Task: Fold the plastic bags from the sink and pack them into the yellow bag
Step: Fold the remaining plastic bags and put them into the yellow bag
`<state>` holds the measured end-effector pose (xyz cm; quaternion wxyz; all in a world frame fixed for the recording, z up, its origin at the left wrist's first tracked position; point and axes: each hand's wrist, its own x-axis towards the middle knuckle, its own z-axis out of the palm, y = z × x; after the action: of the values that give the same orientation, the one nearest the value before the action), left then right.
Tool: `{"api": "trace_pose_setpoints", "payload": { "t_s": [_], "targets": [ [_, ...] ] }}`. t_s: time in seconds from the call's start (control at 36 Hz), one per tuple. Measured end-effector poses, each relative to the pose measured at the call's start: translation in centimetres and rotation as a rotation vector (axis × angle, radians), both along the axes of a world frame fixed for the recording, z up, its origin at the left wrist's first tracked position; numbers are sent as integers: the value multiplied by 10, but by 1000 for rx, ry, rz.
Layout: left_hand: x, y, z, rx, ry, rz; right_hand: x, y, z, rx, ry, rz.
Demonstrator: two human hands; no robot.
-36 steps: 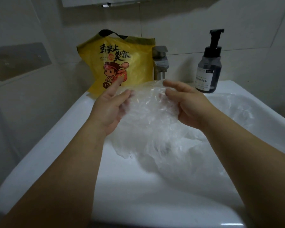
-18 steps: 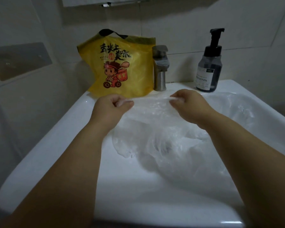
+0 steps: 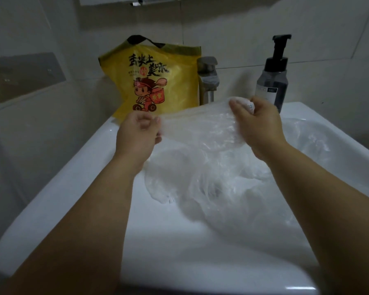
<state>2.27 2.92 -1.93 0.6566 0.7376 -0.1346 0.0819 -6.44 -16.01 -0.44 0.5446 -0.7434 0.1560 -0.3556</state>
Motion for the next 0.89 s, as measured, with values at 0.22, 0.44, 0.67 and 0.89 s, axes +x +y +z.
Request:
{"api": "trace_pose_setpoints", "payload": {
  "t_s": [0.22, 0.44, 0.67, 0.89],
  "targets": [
    [-21, 3, 11, 283, -71, -183, -9, 5, 3, -41, 38, 232],
    [-29, -1, 7, 368, 94, -395, -6, -1, 8, 630, 41, 579],
    [-33, -8, 4, 281, 135, -396, 0, 21, -7, 536, 147, 504],
    [-37, -7, 10, 266, 323, -603, 0, 21, 1, 539, -47, 489]
  ]
}}
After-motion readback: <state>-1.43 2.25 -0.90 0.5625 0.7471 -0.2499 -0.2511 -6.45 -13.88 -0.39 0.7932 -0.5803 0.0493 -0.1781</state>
